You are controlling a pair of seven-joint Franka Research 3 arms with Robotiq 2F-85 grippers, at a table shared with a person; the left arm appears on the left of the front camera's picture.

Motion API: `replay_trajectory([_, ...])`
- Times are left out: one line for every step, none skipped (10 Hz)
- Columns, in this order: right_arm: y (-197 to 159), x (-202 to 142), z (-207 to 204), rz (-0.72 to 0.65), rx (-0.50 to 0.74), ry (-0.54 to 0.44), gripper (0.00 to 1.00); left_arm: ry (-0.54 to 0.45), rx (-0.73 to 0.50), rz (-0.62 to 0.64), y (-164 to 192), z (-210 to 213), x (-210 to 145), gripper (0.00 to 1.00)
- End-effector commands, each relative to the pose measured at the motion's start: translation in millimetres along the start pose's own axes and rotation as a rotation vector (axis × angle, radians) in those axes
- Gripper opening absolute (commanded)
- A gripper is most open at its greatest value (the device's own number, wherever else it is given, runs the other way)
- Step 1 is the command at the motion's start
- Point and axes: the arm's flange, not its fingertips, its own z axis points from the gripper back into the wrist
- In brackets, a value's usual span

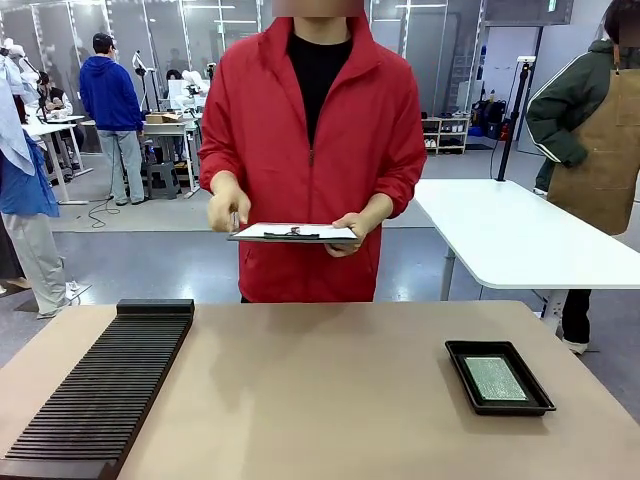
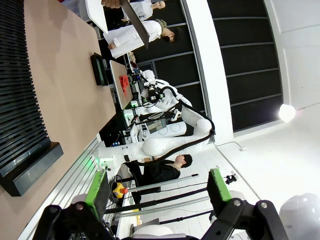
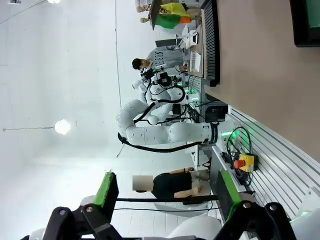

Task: Inspect the PCB.
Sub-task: Place the Blank PCB in the ESD tray.

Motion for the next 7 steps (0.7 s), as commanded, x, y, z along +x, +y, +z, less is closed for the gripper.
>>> replay_trajectory([1.3, -2.5, -3.9, 0.014, -0.012, -0.009, 1.0, -0.002, 0.001, -0.002, -1.0, 0.2, -1.0, 1.0])
replay_trajectory([1.3, -2.5, -3.9, 0.014, -0.012, -0.009, 1.0, -0.002, 0.001, -0.002, -1.0, 0.2, -1.0, 1.0])
replay_trajectory([1.3, -2.5, -3.9, 0.014, -0.012, -0.009, 1.0, -0.002, 0.001, -0.002, -1.0, 0.2, -1.0, 1.0])
replay_trajectory([1.3, -2.5, -3.9, 0.014, -0.012, -0.009, 1.0, -0.002, 0.001, -0.002, -1.0, 0.2, -1.0, 1.0])
replay_trajectory([1.3, -2.5, -3.9, 0.014, -0.012, -0.009, 1.0, -0.002, 0.001, -0.002, -1.0, 0.2, -1.0, 1.0])
replay_trajectory([1.3, -2.5, -3.9, 0.014, -0.012, -0.009, 1.0, -0.002, 0.001, -0.002, -1.0, 0.2, -1.0, 1.0])
replay_trajectory([1.3, -2.5, -3.9, 0.014, -0.012, -0.009, 1.0, -0.002, 0.001, -0.002, -1.0, 0.2, -1.0, 1.0])
